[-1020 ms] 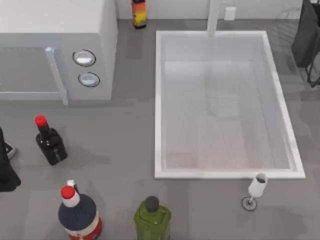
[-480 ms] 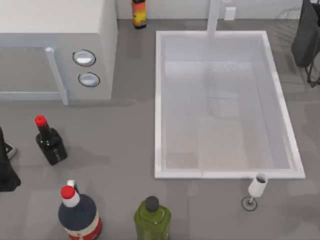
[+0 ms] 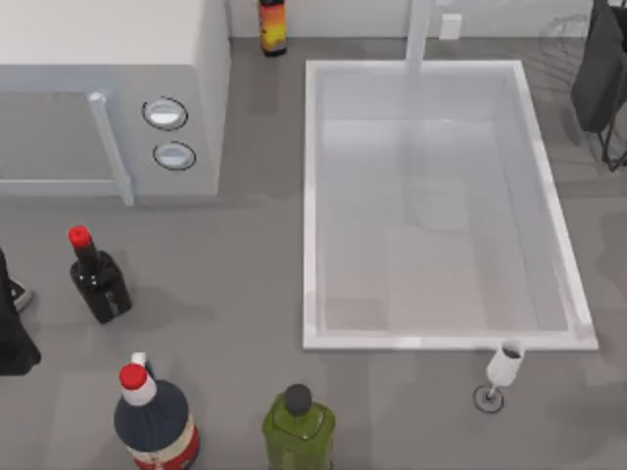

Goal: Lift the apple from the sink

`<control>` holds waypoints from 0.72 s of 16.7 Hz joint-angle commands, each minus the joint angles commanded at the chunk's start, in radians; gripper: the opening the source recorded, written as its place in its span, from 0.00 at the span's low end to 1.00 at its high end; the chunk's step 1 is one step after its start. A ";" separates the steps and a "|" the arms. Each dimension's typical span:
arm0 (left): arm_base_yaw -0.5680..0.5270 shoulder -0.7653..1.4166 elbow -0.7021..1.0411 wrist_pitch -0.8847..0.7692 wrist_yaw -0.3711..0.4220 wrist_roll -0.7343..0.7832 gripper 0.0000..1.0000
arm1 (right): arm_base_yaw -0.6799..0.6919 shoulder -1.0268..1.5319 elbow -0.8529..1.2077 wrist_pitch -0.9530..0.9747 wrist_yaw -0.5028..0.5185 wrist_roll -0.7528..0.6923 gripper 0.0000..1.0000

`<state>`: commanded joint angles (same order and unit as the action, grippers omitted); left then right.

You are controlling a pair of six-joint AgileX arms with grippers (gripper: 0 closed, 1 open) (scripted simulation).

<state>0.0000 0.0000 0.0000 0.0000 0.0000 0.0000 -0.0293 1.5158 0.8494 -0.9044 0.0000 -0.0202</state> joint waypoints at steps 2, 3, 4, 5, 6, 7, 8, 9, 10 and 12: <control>0.000 0.000 0.000 0.000 0.000 0.000 1.00 | 0.000 0.000 0.000 0.000 0.000 0.000 0.23; 0.000 0.000 0.000 0.000 0.000 0.000 1.00 | 0.000 0.000 0.000 0.000 0.000 0.000 0.30; 0.000 0.000 0.000 0.000 0.000 0.000 1.00 | 0.000 0.000 0.000 0.000 0.000 0.000 0.38; 0.000 0.000 0.000 0.000 0.000 0.000 1.00 | 0.000 0.000 0.000 0.000 0.000 0.000 0.45; 0.000 0.000 0.000 0.000 0.000 0.000 1.00 | 0.000 0.000 0.000 0.000 0.000 0.000 0.53; 0.000 0.000 0.000 0.000 0.000 0.000 1.00 | 0.000 0.000 0.000 0.000 0.000 0.000 0.60; 0.000 0.000 0.000 0.000 0.000 0.000 1.00 | 0.000 0.000 0.000 0.000 0.000 0.000 0.68; 0.000 0.000 0.000 0.000 0.000 0.000 1.00 | 0.000 0.000 0.000 0.000 0.000 0.000 0.75; 0.000 0.000 0.000 0.000 0.000 0.000 1.00 | 0.000 0.000 0.000 0.000 0.000 0.000 0.83; 0.000 0.000 0.000 0.000 0.000 0.000 1.00 | 0.000 0.000 0.000 0.000 0.000 0.000 0.98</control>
<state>0.0000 0.0000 0.0000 0.0000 0.0000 0.0000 -0.0293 1.5158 0.8494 -0.9044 0.0000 -0.0202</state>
